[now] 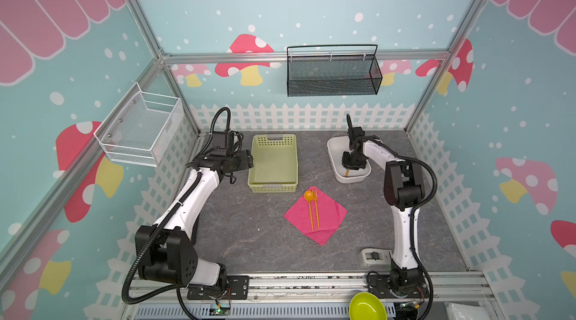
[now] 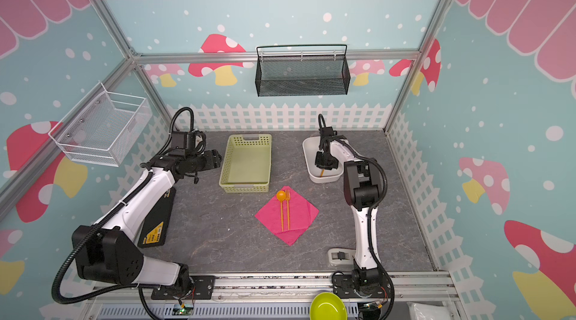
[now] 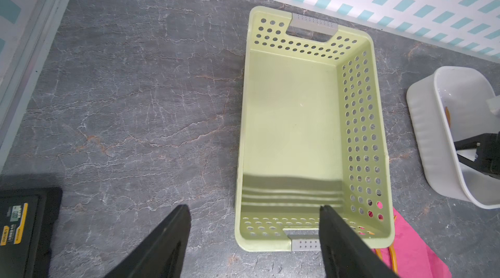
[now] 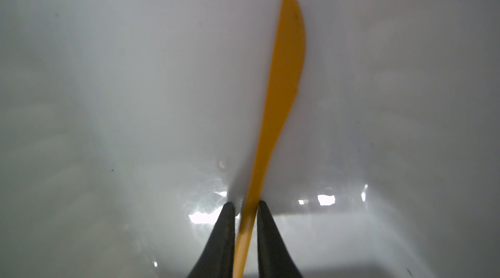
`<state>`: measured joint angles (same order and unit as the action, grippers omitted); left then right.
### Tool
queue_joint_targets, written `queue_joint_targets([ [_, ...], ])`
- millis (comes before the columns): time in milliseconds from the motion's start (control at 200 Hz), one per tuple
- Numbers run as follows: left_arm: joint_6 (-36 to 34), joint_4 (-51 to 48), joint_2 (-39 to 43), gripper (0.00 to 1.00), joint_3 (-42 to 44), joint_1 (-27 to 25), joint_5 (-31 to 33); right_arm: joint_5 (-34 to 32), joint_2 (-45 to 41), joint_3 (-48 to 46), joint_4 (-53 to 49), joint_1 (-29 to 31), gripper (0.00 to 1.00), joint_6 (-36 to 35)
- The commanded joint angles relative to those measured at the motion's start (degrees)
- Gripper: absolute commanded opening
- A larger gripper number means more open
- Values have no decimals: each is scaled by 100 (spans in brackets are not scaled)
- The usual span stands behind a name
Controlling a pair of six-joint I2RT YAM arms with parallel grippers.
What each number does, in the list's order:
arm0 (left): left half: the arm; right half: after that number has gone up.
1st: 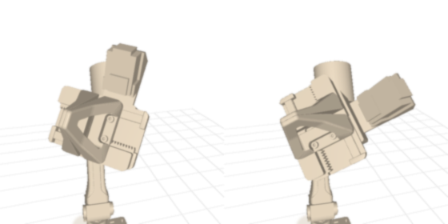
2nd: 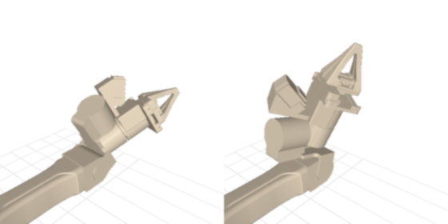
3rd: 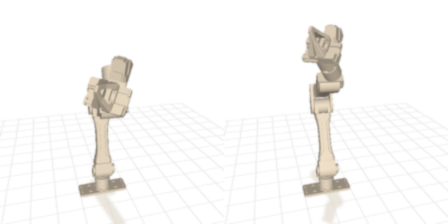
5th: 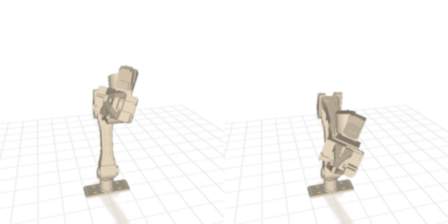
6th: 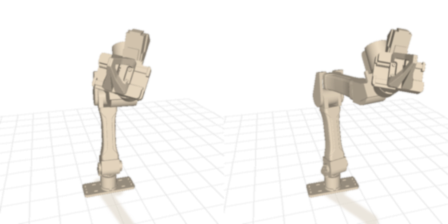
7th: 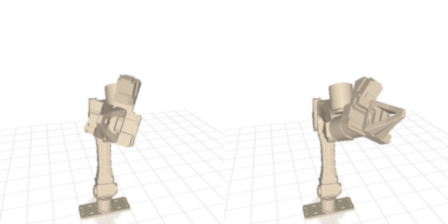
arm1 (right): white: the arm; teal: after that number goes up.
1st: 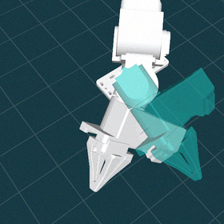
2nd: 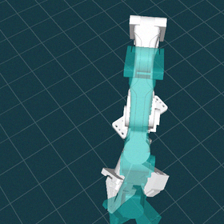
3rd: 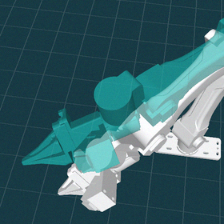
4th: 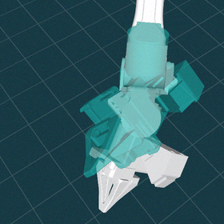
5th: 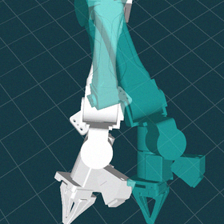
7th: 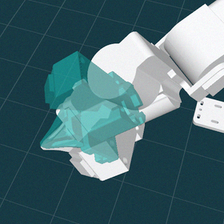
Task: Place the utensils on the paper napkin and roll it up
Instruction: 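Lower the right gripper and grasp the orange knife by its handle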
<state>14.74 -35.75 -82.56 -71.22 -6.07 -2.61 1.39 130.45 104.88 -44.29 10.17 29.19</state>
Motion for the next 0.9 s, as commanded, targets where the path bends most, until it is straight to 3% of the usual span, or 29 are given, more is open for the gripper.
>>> queue_joint_targets([
  [0,-15,-37,-40,77,20,35,-14,112,278,58,-255,-20,16,41],
  [480,-16,35,45,77,30,35,-172,-35,-115,212,-226,-11,2,-1],
  [680,-20,364,195,77,158,-3,-763,-52,-742,317,-151,-9,0,-80],
  [896,-85,920,561,78,456,-144,-1228,365,-1297,198,-206,-17,0,-128],
])
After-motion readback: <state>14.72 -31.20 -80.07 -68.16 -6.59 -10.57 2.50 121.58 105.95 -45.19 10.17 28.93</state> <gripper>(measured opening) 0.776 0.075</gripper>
